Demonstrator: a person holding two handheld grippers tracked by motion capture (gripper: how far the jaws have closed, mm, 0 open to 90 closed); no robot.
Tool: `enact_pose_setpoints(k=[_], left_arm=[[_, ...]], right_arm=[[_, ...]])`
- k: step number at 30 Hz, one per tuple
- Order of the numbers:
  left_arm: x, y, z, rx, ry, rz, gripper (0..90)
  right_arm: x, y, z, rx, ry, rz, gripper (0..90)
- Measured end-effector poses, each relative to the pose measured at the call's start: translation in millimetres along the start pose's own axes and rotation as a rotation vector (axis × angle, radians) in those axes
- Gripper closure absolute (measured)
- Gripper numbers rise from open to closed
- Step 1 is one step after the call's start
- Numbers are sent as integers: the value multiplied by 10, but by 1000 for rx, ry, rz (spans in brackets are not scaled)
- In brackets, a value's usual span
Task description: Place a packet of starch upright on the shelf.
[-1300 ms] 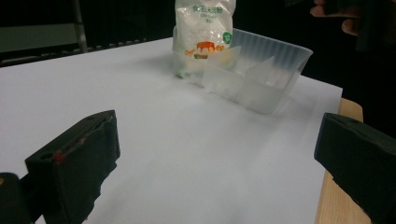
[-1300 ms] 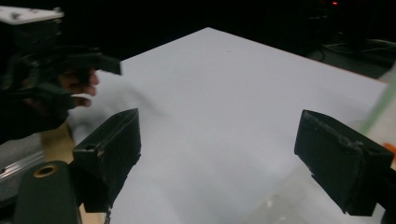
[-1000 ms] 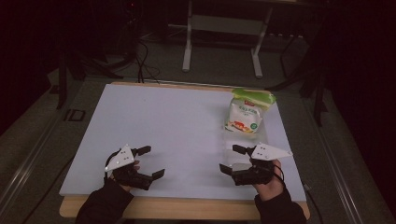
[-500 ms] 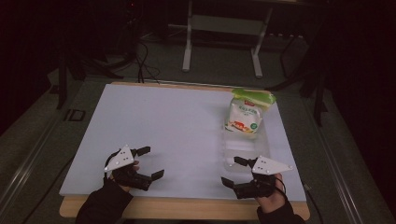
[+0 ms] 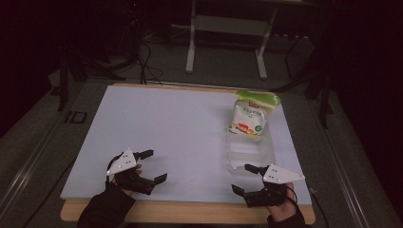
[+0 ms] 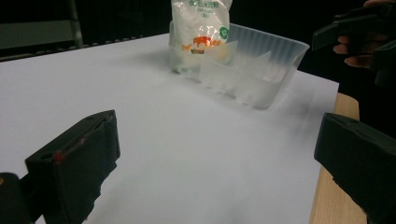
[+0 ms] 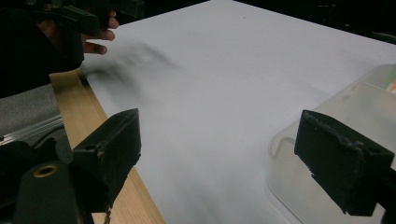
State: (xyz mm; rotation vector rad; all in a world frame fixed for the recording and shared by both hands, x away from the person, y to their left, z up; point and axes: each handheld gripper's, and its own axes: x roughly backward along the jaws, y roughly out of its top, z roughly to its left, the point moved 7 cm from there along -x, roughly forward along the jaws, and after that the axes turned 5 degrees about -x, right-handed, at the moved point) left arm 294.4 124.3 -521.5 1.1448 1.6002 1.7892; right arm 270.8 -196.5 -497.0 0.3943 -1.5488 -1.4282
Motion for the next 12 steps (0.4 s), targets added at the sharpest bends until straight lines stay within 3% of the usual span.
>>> enact_pose_setpoints(k=[12], left_arm=[[19,-16,11,5,9,-6,7]], right_arm=[[-7,-1,-9,4,4,-4,145]])
